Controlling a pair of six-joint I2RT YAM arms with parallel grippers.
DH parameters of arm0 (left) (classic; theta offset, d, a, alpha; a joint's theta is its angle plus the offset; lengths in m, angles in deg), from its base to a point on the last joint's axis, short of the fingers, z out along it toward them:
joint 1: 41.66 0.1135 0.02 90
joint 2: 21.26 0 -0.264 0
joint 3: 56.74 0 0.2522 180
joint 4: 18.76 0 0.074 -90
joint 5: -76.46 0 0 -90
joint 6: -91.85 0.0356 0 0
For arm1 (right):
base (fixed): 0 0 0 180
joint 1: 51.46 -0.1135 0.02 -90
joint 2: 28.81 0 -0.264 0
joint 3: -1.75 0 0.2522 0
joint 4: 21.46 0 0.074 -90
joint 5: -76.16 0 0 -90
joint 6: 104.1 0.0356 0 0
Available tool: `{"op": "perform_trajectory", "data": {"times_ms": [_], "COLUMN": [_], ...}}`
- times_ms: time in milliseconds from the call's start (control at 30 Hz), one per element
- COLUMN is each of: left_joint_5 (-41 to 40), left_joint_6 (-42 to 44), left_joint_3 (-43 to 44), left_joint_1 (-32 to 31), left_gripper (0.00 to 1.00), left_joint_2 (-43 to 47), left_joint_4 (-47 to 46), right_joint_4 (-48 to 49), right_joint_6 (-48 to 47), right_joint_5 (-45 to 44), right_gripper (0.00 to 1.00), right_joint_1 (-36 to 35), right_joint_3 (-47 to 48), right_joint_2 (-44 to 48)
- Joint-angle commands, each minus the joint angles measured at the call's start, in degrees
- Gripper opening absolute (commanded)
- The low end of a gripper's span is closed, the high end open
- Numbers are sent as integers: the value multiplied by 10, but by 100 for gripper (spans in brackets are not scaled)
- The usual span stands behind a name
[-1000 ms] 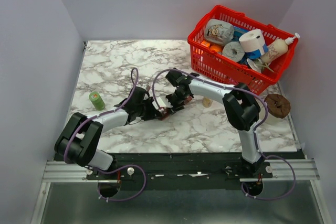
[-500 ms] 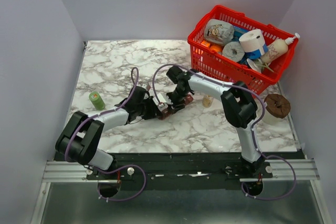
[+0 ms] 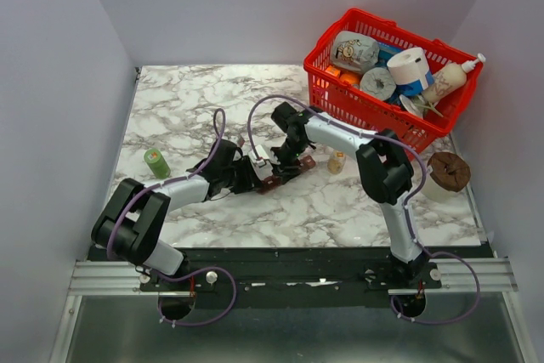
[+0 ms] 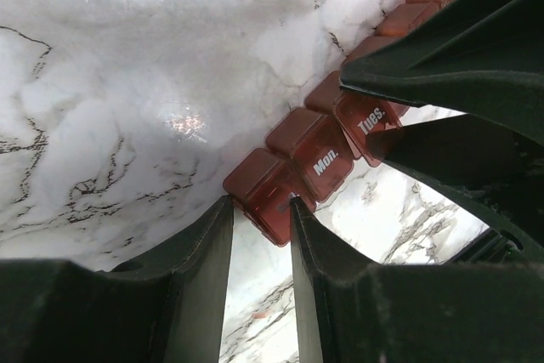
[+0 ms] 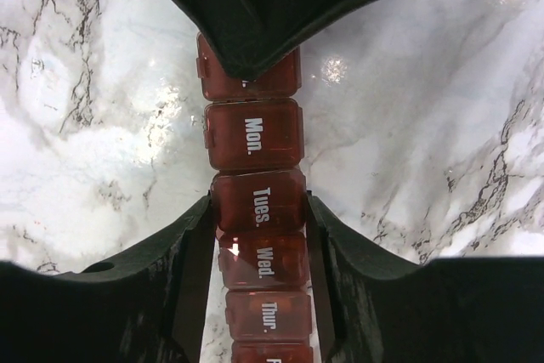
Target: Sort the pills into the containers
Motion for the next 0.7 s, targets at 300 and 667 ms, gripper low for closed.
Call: {"op": "perform_trajectory", "data": {"times_ms": [300, 667], "left_joint_5": [-37, -30], "left_joint_6": [33, 31], "left_joint_3": [-7, -7], "left_joint_1": [-2, -2], "left_gripper": [39, 40], "left_joint_2": [-23, -22], "left_joint_4": [62, 58], "right_joint_4": [-1, -4], "right_joint_6": [80, 43], "right_joint_5": [88, 60], "right_gripper": [63, 71], "right_joint_1": [14, 18], "right_joint_3": [58, 3], "right_joint_2": [-15, 19]}}
